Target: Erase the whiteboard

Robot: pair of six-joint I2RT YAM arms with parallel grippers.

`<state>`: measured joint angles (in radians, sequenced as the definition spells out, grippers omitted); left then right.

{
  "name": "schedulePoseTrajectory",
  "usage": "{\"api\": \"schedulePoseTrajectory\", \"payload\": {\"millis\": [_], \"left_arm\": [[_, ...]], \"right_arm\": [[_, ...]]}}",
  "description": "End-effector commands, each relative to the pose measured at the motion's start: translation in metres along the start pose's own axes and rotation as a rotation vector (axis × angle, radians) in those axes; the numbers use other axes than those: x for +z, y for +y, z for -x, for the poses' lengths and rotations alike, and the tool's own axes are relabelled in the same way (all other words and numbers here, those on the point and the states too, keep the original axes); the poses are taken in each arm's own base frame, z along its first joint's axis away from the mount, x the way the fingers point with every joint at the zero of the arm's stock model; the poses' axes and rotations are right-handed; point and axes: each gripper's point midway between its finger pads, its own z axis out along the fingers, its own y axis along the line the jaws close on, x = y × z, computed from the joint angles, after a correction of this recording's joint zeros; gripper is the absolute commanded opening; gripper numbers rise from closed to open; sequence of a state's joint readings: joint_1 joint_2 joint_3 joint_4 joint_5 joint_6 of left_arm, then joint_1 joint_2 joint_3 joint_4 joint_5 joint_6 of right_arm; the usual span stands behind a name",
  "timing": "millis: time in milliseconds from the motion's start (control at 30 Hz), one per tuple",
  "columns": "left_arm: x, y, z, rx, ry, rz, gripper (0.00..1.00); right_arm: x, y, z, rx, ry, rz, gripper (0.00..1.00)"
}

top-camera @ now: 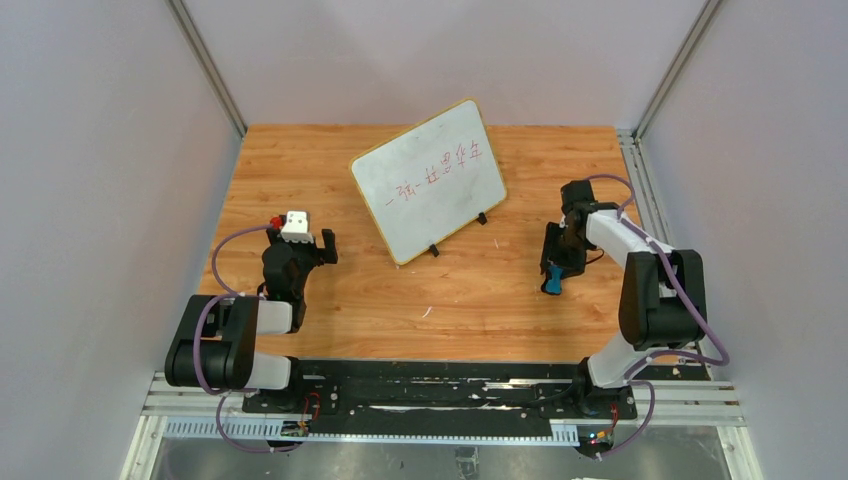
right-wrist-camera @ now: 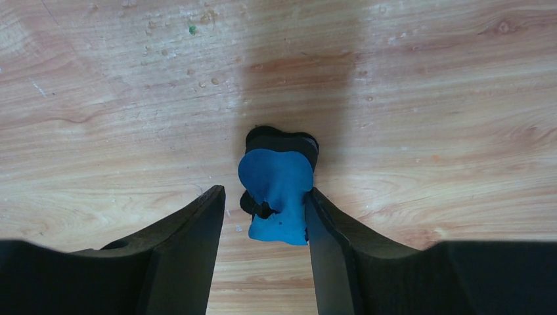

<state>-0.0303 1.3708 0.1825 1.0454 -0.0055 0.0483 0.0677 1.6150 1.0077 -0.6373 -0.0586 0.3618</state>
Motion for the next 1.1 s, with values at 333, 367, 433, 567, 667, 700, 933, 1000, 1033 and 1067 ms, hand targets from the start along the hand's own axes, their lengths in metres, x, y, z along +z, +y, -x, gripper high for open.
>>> {"api": "schedulePoseTrajectory", "payload": {"millis": [333, 367, 433, 567, 667, 700, 933, 1000, 1033, 1067], "left_arm": [[0.003, -0.001, 0.014, 0.010, -0.047, -0.002, 0.98], [0.003, -0.001, 0.014, 0.010, -0.048, -0.002, 0.98], [0.003, -0.001, 0.014, 0.010, -0.047, -0.002, 0.98], [0.003, -0.001, 0.014, 0.010, -0.047, -0.002, 0.98], [0.002, -0.001, 0.014, 0.010, -0.047, -0.003, 0.98], [0.003, -0.001, 0.014, 0.010, -0.047, -0.003, 0.98], [0.003, -0.001, 0.014, 0.010, -0.046, -0.002, 0.98], [0.003, -0.001, 0.014, 0.010, -0.047, -0.003, 0.98], [0.003, -0.001, 0.013, 0.010, -0.046, -0.002, 0.98], [0.003, -0.001, 0.014, 0.010, -0.047, -0.002, 0.98]], "right_arm": [[-0.003, -0.009, -0.009, -0.015, -0.006, -0.042, 0.44], [-0.003, -0.010, -0.010, -0.014, -0.004, -0.046, 0.44], [-0.003, -0.012, -0.012, -0.014, -0.004, -0.053, 0.44], [-0.002, -0.014, -0.016, -0.017, 0.001, -0.060, 0.44], [-0.001, -0.015, -0.017, -0.017, 0.003, -0.061, 0.43], [0.000, -0.015, -0.017, -0.017, 0.004, -0.065, 0.43], [0.003, -0.015, -0.017, -0.014, 0.009, -0.064, 0.37], [0.004, -0.015, -0.018, -0.016, 0.012, -0.063, 0.28], [0.004, -0.015, -0.019, -0.016, 0.015, -0.064, 0.27], [0.005, -0.015, -0.020, -0.016, 0.019, -0.066, 0.26]]}}
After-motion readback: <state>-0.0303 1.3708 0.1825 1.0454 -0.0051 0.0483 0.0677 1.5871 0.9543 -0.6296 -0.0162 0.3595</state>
